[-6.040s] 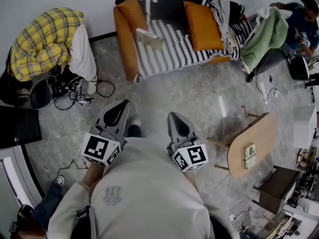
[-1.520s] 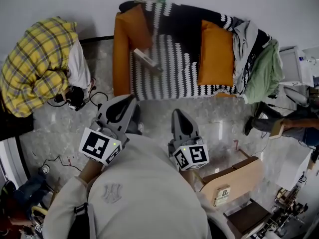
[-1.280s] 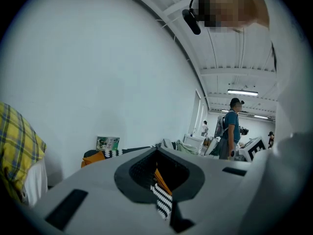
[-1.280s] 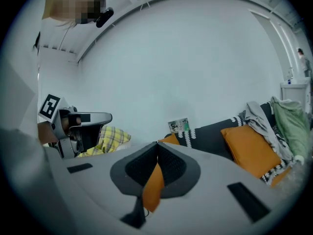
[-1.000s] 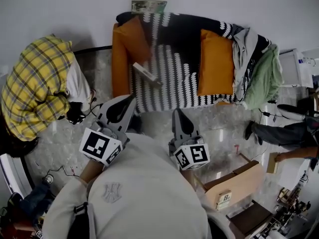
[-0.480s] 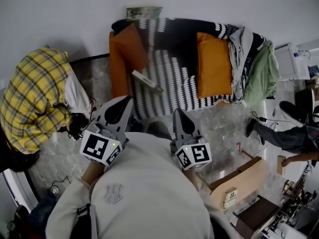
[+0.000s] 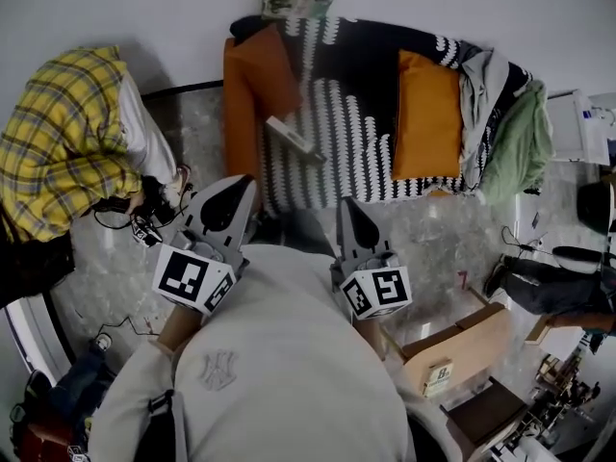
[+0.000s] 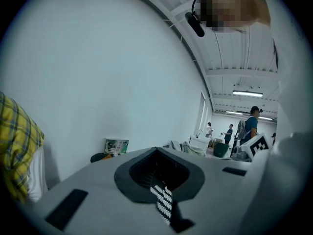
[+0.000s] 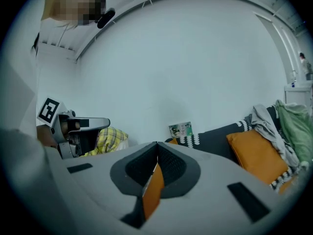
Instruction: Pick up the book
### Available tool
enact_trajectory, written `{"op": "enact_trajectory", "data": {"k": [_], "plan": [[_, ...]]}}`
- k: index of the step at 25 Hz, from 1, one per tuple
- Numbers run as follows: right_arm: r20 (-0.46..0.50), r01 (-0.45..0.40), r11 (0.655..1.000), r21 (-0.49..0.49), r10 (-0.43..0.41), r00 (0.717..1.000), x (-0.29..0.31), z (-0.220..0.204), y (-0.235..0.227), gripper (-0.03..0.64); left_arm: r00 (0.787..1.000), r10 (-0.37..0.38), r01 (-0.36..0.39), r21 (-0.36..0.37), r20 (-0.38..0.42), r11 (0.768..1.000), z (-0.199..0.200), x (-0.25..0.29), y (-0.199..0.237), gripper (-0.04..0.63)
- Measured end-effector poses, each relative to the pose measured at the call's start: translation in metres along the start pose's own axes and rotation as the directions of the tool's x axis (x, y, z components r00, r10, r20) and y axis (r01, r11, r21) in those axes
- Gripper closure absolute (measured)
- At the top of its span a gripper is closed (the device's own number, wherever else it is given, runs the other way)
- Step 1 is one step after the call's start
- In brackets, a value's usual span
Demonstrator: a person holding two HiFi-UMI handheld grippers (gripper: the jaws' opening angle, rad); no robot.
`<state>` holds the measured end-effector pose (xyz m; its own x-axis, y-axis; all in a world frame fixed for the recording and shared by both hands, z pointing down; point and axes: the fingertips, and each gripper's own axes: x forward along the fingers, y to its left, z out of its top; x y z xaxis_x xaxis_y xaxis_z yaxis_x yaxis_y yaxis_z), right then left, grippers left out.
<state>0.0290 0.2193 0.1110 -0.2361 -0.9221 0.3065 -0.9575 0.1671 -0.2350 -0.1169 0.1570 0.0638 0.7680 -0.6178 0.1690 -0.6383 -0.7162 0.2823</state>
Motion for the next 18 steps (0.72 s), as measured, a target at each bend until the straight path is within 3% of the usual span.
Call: {"op": "enact_trajectory", "data": {"k": [18], "plan": [[-0.084,-0.123,0.992,-0.02,0.121,0.989,0.031,0.02,-0.062,0.598,0.992,0.124,-0.124,-0.04,0.015,0.992,0.009,0.056,-0.013,0.586]]}}
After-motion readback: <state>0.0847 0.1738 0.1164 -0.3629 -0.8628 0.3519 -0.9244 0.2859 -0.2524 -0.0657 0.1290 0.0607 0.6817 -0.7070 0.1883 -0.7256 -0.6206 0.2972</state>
